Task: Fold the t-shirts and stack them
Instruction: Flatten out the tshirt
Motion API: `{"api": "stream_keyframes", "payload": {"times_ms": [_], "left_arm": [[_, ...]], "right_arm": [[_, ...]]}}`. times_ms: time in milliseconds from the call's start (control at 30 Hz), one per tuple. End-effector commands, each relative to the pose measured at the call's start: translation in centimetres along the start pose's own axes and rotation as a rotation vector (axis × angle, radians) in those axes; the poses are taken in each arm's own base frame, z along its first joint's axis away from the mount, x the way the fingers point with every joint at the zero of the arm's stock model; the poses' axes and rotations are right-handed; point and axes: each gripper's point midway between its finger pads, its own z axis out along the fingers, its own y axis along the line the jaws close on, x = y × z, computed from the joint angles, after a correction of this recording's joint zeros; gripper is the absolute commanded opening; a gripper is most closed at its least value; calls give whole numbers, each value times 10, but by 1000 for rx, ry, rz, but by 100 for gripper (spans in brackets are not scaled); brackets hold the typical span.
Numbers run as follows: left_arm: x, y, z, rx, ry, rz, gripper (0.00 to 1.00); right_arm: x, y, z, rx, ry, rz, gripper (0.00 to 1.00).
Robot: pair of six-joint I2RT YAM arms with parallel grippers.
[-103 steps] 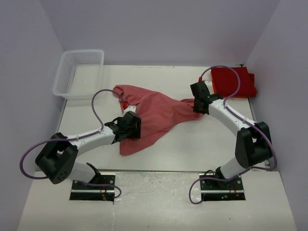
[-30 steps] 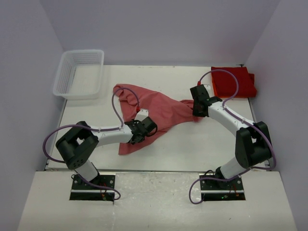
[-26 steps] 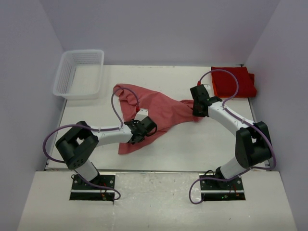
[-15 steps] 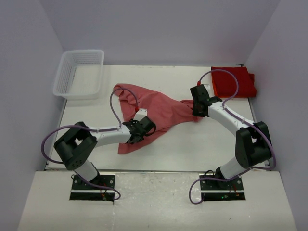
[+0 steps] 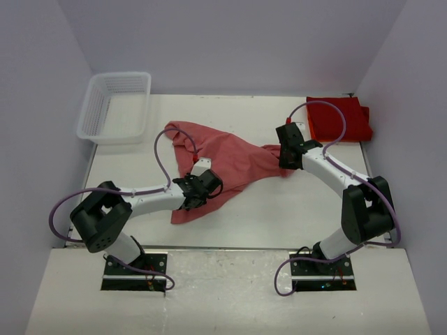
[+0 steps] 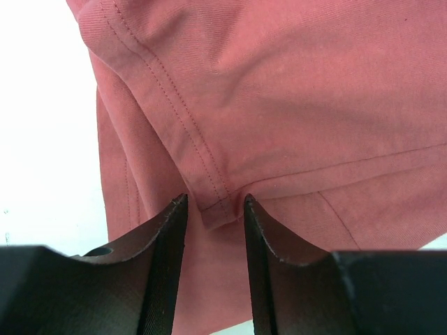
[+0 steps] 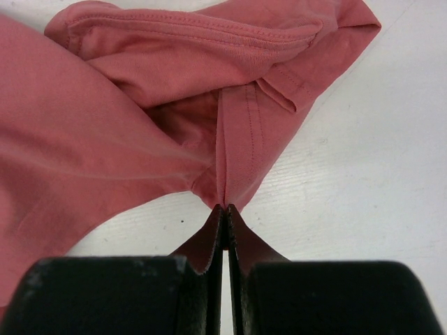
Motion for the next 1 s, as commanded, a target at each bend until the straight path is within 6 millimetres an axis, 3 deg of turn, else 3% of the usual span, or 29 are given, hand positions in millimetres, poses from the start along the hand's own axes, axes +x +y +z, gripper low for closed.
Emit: {"api": "stream_keyframes", "payload": {"times_ms": [0,600,700,867,967], "left_arm": [[-7,0,-1,1,-19,-27,39],[11,3,22,13,34,-31,33],[10,3,22,12,31,-32,25],[0,5,15,8,12,-37,1],[-13,8,3,-12,-21,-31,0]], "right_arm": [[-10,1,-6,-22,-40,15,0],[-8,2,-5,-25,-35,14,0],[-7,3,-3,-28,-29,13,0],[-5,3,0,-20,-21,12,0],[-10,1,-2,-9,-37,14,0]]}}
